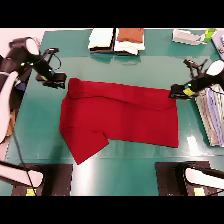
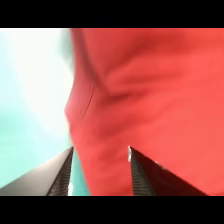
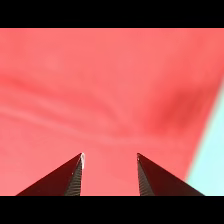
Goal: Fold the shirts.
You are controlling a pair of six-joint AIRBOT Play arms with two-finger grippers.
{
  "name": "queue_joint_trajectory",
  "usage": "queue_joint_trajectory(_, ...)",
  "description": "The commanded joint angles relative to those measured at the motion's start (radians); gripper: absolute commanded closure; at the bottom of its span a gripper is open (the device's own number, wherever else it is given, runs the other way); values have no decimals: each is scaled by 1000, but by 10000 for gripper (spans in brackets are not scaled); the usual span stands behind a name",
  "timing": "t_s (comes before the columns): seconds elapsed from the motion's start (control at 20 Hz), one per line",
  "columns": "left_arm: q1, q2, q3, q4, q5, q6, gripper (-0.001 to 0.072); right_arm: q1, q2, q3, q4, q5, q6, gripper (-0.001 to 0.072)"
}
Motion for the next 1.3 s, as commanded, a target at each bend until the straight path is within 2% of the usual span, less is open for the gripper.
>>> queue_joint_trajectory(0.0, 0, 262, -284, 21, 116, -37, 280, -50, 171, -152, -63, 92, 2, 322)
queue_joint_trajectory(0.15, 0, 486, -586, -22, 215, -74, 280, -108, 314, -352, -67, 105, 2, 319)
queue_joint_trajectory(0.25, 0, 585, -729, -44, 249, -91, 280, -138, 381, -470, -67, 109, 27, 142)
queue_joint_trajectory(0.4, 0, 647, -834, -49, 250, -92, 280, -151, 427, -593, -67, 106, 79, 157)
queue_joint_trajectory(0.6, 0, 649, -844, -52, 263, -92, 280, -151, 408, -687, -44, 85, 100, 160)
queue_joint_trajectory(0.7, 0, 649, -844, -52, 264, -92, 280, -150, 369, -696, -16, 71, 100, 222)
queue_joint_trajectory(0.8, 0, 649, -844, -52, 259, -92, 280, -120, 335, -696, 7, 38, 99, 242)
queue_joint_trajectory(0.9, 0, 649, -844, -52, 250, -92, 280, -48, 303, -696, 3, 10, 100, 298)
queue_joint_trajectory(1.0, 0, 649, -844, -52, 207, -92, 280, 11, 295, -696, -7, -19, 100, 627)
queue_joint_trajectory(1.05, 0, 649, -847, -52, 179, -91, 278, 26, 305, -696, -5, -34, 106, 686)
queue_joint_trajectory(1.1, 0, 649, -861, -55, 162, -91, 277, 36, 327, -696, -5, -43, 117, 695)
queue_joint_trajectory(1.2, 0, 649, -924, -82, 158, -92, 88, 37, 383, -696, -6, -51, 119, 695)
queue_joint_trajectory(1.25, 0, 649, -970, -117, 180, -92, 86, 37, 409, -696, -7, -54, 119, 695)
